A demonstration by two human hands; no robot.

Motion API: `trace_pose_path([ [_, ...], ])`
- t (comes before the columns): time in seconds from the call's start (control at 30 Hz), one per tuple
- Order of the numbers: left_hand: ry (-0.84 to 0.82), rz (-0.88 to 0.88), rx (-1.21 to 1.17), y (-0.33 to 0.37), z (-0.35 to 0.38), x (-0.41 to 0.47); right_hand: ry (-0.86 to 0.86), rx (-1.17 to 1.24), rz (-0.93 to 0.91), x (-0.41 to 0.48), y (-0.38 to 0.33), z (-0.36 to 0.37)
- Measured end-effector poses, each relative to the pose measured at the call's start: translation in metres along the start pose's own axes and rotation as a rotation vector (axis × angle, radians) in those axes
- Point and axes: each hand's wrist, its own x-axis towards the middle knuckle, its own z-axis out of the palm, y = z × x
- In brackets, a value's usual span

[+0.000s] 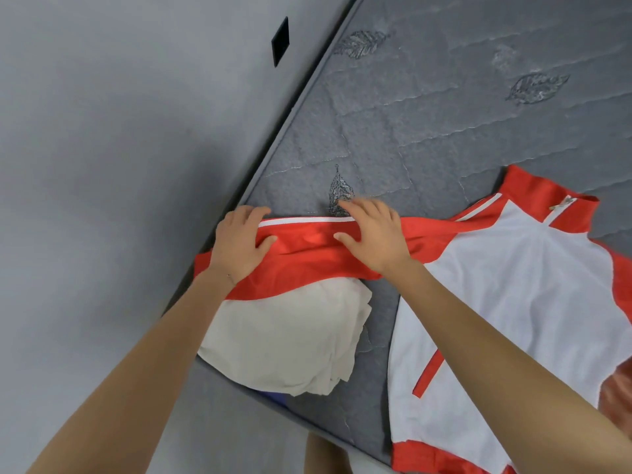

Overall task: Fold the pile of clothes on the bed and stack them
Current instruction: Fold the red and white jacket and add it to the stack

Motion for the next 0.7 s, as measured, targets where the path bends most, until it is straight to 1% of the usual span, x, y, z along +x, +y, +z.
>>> trace_pose_path([
  [0.1, 0.036, 0.065, 0.048, 0.02, 0.006, 0.0, 0.013, -0.002, 0.049, -0.013, 0.009, 0.002],
  [0.3, 0.007, 0.203, 0.161, 0.084, 0.02, 0.009, 0.089, -0.004, 0.159, -0.048, 0.038, -0.011],
  [0.47, 0.005, 0.31, 0.211, 0.143, 0.052, 0.001, 0.14, -0.009, 0.26, -0.096, 0.089, -0.021],
  [0.53, 0.0, 0.351, 0.222, 0.168, 0.07, -0.005, 0.135, -0.018, 0.307, -0.12, 0.114, -0.02],
  [0.7, -0.046, 0.373, 0.264, 0.227, 0.121, -0.03, 0.118, 0.002, 0.399, -0.181, 0.178, -0.01],
])
